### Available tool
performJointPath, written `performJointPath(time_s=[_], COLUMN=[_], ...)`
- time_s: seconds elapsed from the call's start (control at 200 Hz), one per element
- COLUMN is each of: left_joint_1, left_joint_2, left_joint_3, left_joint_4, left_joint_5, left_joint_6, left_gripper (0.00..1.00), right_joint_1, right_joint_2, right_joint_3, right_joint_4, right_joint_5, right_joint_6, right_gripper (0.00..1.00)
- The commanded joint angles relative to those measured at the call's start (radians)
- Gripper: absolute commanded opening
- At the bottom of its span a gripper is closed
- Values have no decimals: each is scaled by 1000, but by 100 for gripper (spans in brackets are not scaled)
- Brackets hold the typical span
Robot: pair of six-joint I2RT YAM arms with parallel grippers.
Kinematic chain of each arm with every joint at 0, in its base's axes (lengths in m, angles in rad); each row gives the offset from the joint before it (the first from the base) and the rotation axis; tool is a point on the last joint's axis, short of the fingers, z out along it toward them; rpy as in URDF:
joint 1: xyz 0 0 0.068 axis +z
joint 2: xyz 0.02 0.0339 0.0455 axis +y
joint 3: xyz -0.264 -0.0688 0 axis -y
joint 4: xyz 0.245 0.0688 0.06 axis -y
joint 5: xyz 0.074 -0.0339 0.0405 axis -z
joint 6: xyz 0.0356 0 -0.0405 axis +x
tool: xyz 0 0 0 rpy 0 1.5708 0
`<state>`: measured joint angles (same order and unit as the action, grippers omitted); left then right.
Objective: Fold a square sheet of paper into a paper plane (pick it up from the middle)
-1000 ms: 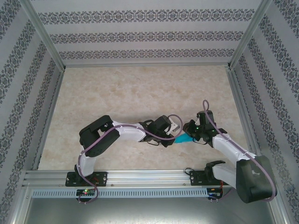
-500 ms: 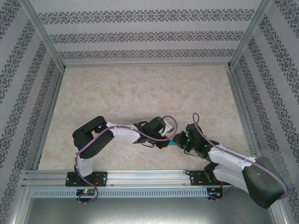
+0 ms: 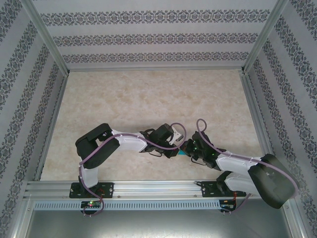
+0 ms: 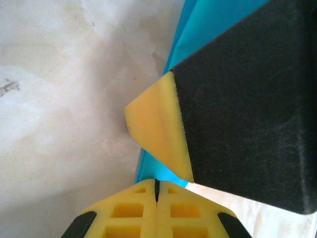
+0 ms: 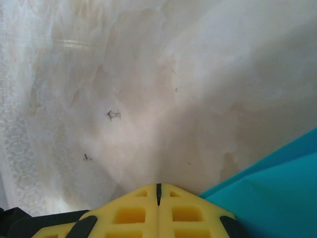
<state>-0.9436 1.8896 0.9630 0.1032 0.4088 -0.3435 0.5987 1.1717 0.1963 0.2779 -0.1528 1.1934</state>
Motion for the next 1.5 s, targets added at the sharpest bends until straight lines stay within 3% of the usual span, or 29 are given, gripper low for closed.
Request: performJointPath(time_s=[0.0, 0.56, 1.499], left_joint_1=[24, 45, 58], left_joint_2=[43, 6, -163], left_joint_3=[-78, -158, -286], left_joint_4=[-232, -251, -350], left_joint_5=[-47, -59, -57], left_joint_6=[1, -4, -3], left_gripper=[0, 0, 0], right_joint_1=[-1, -191, -338], right_joint_2=[-4, -49, -31], right_joint_3=[-10, -67, -57], right_joint_4=[-75, -82, -70], right_joint_5=[84, 32, -31], right_joint_6=[-87, -212, -282], right_gripper=[0, 0, 0])
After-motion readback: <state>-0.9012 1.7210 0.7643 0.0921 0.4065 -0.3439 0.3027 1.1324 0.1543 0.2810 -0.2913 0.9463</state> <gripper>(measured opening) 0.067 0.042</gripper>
